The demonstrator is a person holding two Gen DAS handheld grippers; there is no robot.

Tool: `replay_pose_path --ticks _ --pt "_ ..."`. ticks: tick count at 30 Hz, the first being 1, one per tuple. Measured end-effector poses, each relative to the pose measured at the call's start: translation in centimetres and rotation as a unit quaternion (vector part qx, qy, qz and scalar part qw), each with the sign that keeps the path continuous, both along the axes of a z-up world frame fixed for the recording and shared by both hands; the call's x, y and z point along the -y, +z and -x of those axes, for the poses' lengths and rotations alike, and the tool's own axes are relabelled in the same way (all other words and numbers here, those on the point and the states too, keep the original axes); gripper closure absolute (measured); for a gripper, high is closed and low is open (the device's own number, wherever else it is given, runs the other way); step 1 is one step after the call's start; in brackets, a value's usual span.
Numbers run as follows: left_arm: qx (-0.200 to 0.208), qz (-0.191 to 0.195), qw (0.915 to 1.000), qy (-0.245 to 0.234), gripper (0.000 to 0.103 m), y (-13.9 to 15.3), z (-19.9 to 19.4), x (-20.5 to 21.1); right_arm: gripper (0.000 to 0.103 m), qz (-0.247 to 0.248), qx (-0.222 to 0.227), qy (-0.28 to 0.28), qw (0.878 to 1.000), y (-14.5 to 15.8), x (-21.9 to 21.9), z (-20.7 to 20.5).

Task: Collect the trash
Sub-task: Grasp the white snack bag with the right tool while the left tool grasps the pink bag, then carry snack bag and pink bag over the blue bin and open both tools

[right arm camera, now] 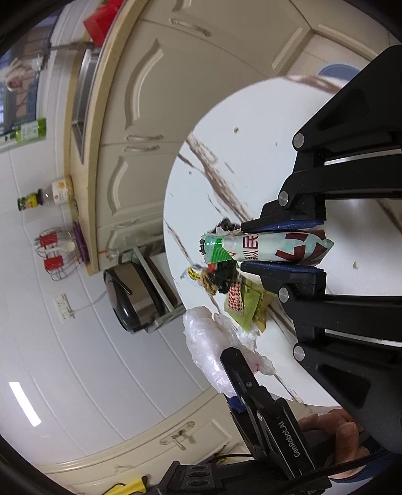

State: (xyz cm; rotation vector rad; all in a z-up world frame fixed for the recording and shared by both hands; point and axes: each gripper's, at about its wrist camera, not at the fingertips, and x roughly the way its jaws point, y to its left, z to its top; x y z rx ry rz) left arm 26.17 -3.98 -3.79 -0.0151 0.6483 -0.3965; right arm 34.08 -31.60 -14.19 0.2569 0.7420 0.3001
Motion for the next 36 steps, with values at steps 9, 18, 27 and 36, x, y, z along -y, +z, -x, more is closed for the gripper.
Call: replay_pose_path --ticks 9,18,27,36 --pt "0.027 -0.016 0.9974 -0.066 0.054 1.9 2.2 7.0 0.086 -0.002 0.031 -0.071 0.997 2.4 7.6 4.7" --pt "0.013 -0.023 0.985 -0.171 0.054 1.1 1.4 18.0 0.086 -0.003 0.037 -0.173 0.984 2.6 18.2 10.0" --pt "-0.057 -0.045 0.9656 -0.25 0.054 -3.3 -3.4 28.1 0.086 -0.022 -0.013 -0.265 0.964 -2.5 28.9 13.4" --pt "-0.13 -0.106 0.9478 -0.271 0.054 -9.5 -9.2 38.8 0.086 -0.066 -0.099 -0.299 0.947 -12.1 35.1 12.9"
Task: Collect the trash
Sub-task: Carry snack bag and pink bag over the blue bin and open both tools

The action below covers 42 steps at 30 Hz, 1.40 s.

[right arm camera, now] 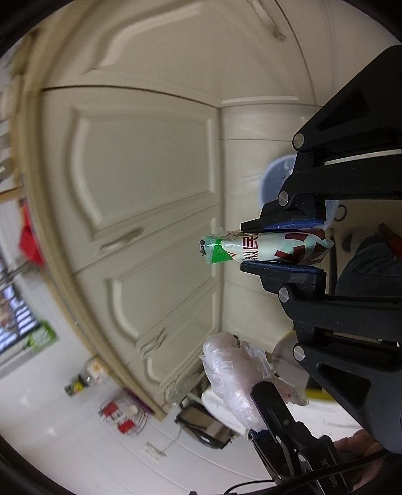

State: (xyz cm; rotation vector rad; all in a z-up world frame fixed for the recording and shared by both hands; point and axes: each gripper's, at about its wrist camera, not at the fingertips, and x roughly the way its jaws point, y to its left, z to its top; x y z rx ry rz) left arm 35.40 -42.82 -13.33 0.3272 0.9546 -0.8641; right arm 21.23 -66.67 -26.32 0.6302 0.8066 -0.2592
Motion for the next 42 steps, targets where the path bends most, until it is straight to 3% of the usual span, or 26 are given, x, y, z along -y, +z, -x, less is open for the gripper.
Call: replay_pose_path --ticks 11,18,21,23,28,33,42 --pt "-0.078 -0.083 0.9935 -0.007 0.051 -7.5 -6.4 8.4 0.086 -0.068 -0.085 -0.013 0.994 -10.8 3.1 -2.6" --pt "-0.09 -0.123 0.9882 0.015 0.045 -9.9 -8.5 11.1 0.08 -0.085 -0.101 -0.022 0.991 -13.3 3.4 -3.5" --pt "-0.081 -0.132 0.9876 0.025 0.041 -10.3 -8.9 12.1 0.059 -0.086 -0.1 -0.026 0.991 -13.3 3.5 -3.5" --pt "-0.072 -0.137 0.9875 0.029 0.033 -10.4 -8.9 12.6 0.052 -0.085 -0.1 -0.028 0.991 -13.1 3.5 -3.5" --pt "-0.046 -0.148 0.9873 0.037 0.03 -9.7 -7.5 12.0 0.004 -0.082 -0.095 -0.045 0.991 -12.3 3.7 -2.9" --pt "-0.024 -0.134 0.9897 0.045 0.03 -8.4 -5.4 11.3 0.0 -0.071 -0.101 -0.074 0.99 -10.9 3.8 -2.0" --pt "-0.001 -0.075 0.9953 0.062 0.03 -3.0 -1.7 4.7 0.0 -0.044 -0.07 -0.079 0.993 -5.7 2.2 -0.7"
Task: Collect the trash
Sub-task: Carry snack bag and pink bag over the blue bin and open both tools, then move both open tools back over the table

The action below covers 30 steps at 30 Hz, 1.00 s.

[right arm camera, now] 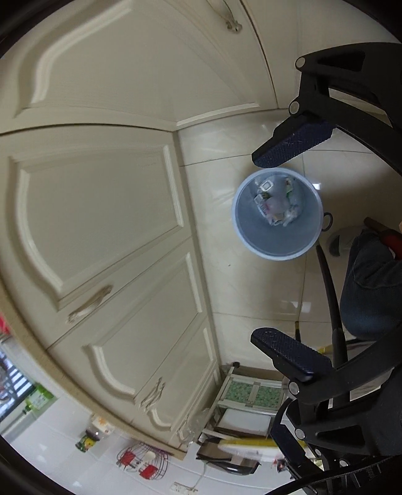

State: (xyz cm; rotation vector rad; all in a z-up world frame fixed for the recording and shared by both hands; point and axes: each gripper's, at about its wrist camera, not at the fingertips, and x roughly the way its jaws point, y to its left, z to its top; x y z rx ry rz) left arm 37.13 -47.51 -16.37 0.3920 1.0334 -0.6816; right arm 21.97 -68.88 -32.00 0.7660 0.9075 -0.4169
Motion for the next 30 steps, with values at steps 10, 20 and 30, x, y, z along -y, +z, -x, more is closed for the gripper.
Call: replay_pose_path --ticks 10,20,30 --pt "0.051 0.076 0.9952 0.035 0.029 8.4 3.5 -11.0 0.0 0.045 0.059 0.013 0.997 8.3 -4.1 0.9" --pt "0.126 0.145 0.9744 0.118 0.015 15.3 7.8 -24.9 0.0 0.109 0.131 0.071 0.983 17.8 -13.6 -0.4" --pt "0.199 0.158 0.9432 0.214 0.001 17.6 14.1 -36.9 0.0 0.164 0.192 0.15 0.956 24.7 -24.4 -2.7"
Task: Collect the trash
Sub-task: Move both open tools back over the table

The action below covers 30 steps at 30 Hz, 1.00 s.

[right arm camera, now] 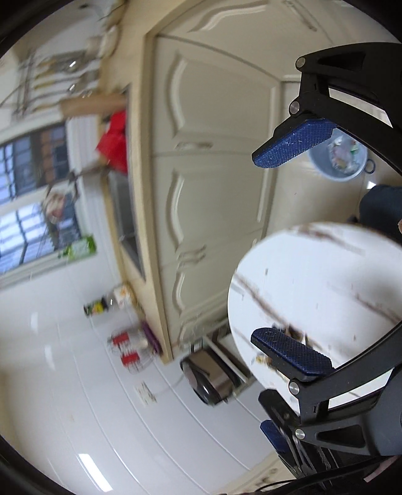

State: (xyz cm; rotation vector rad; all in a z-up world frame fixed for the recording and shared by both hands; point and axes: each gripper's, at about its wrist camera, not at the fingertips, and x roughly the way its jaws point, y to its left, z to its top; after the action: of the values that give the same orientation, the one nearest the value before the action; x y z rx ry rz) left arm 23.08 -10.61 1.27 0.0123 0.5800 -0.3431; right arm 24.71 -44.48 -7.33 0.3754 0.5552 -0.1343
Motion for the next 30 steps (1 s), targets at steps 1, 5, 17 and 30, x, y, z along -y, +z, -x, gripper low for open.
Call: replay_pose_path --ticks 1,5,17,30 --pt "0.004 0.0 0.9999 0.013 0.001 0.1 0.7 -1.3 0.0 0.005 0.006 0.011 1.0 0.6 -1.3 -0.2" --pt "0.014 -0.003 0.9987 0.05 0.001 0.4 2.7 -4.6 0.0 0.02 0.025 0.046 0.998 2.1 -5.4 -0.8" --pt "0.038 0.01 0.9891 0.142 0.001 0.9 8.5 -11.5 0.0 0.054 0.056 0.139 0.987 3.7 -15.3 -2.2" --pt "0.025 0.018 0.9866 0.16 0.001 -1.1 9.2 -15.3 0.0 0.074 0.046 0.162 0.983 2.5 -18.8 -4.0"
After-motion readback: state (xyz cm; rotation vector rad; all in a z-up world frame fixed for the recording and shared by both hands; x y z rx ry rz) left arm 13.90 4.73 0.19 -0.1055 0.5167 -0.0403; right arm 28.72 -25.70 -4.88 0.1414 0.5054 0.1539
